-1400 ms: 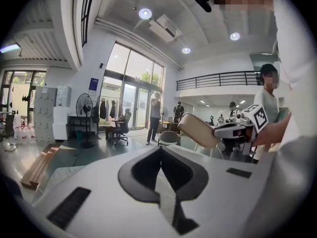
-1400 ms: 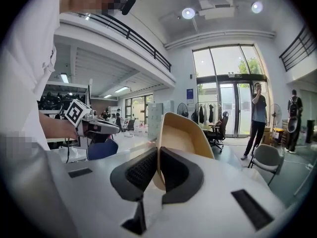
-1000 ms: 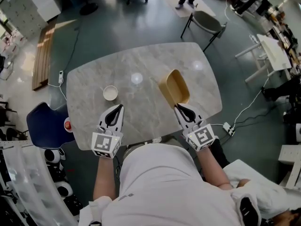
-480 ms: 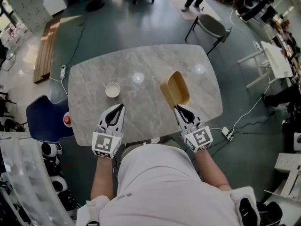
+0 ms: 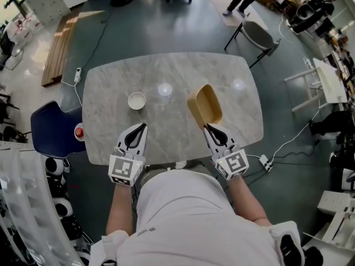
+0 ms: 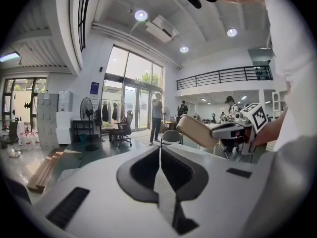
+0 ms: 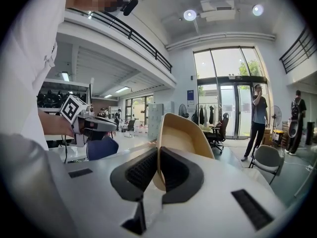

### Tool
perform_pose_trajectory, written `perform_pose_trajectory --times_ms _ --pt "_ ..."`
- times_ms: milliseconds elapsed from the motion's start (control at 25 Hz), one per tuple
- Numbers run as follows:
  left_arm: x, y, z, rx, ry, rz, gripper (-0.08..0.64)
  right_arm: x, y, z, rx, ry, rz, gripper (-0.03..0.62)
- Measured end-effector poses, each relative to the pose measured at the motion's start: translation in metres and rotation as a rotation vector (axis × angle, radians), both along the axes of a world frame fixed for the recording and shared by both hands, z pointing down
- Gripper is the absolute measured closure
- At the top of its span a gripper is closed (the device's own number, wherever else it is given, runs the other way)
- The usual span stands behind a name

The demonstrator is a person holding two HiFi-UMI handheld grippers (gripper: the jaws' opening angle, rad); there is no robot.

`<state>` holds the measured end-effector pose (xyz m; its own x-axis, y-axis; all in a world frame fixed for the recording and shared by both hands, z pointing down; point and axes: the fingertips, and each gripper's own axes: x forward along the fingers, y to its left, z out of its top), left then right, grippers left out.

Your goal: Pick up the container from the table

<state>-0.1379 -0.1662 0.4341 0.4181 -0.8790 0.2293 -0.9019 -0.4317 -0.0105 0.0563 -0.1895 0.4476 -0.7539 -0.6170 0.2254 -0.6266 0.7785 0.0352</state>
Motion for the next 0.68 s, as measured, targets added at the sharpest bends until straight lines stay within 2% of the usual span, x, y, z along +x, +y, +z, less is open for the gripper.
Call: perform_pose_trajectory --times_ms 680 --pt "-0.008 0.006 0.009 -0.029 -0.002 -0.035 0.557 -0.006 -0.004 0.009 -0.028 0.0 -0.02 0.561"
